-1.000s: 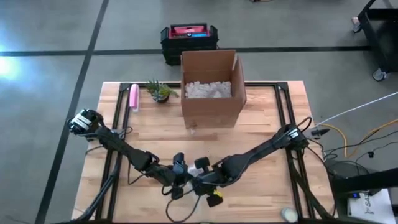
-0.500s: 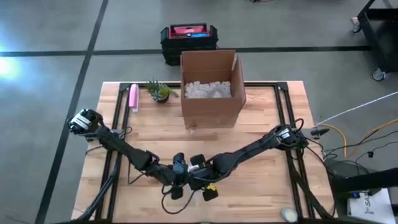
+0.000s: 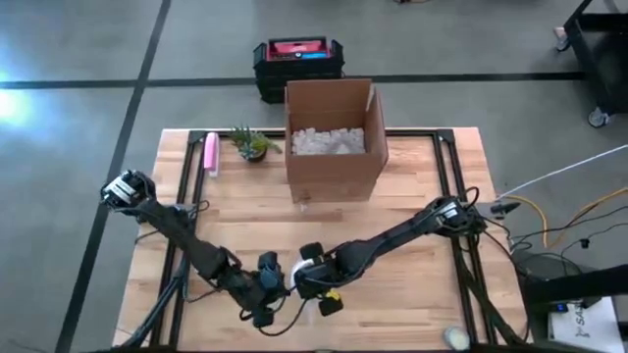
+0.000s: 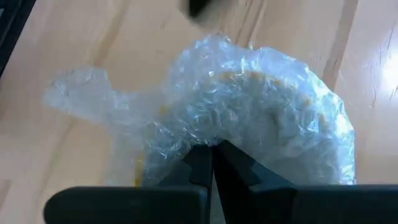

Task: Wrap mug
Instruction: Wrap the yellow mug with a bubble wrap

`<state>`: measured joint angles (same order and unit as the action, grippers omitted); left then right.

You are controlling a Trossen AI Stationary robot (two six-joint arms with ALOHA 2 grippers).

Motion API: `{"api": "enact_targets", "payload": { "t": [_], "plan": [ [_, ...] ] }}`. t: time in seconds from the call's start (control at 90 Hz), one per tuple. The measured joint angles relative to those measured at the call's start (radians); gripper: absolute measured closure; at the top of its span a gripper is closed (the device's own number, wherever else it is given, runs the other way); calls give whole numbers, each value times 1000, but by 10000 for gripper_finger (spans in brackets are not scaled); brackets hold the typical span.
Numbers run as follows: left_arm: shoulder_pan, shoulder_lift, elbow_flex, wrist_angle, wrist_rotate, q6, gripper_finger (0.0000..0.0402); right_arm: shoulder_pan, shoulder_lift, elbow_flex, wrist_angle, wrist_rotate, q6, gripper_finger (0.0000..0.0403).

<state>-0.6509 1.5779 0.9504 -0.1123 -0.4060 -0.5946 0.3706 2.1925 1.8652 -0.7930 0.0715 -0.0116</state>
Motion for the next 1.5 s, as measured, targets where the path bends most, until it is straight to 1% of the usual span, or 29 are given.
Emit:
{"api": "enact_targets", "payload": {
  "t": [0.1,0.3,0.4,0.589,0.678,0.733,0.833,0.933,1.111,1.178,1.267,1.322,1.5],
  "plan": [
    [21,0,1,91,-2,58,402,1,0,0,3,0,0,403],
    [84,60,-1,125,81,62,402,5,1,7,1,3,-7,403],
    [98,92,-1,143,83,60,402,11,-2,38,-37,6,-8,403],
    [101,93,-1,163,66,71,402,20,-12,128,-218,8,-6,403],
    [101,92,-6,150,68,66,402,22,-14,130,-217,10,-13,403],
    [99,92,-7,150,73,72,402,24,-37,121,-183,14,-21,403],
    [96,92,-4,155,75,81,402,23,-82,114,-198,21,-30,403],
    [95,90,-5,160,74,82,402,22,-81,107,-225,43,-16,403],
    [95,85,-6,176,75,102,402,32,-101,108,-172,28,-19,403],
    [95,83,-7,175,76,105,402,38,-87,83,-110,19,-27,403],
    [93,73,-8,172,82,113,402,40,-66,27,-13,-33,-30,403],
    [90,66,-9,168,85,115,402,40,-65,4,22,-46,-26,403],
    [88,41,-11,164,81,116,402,25,-41,-64,38,-8,-13,403]
  ]
}}
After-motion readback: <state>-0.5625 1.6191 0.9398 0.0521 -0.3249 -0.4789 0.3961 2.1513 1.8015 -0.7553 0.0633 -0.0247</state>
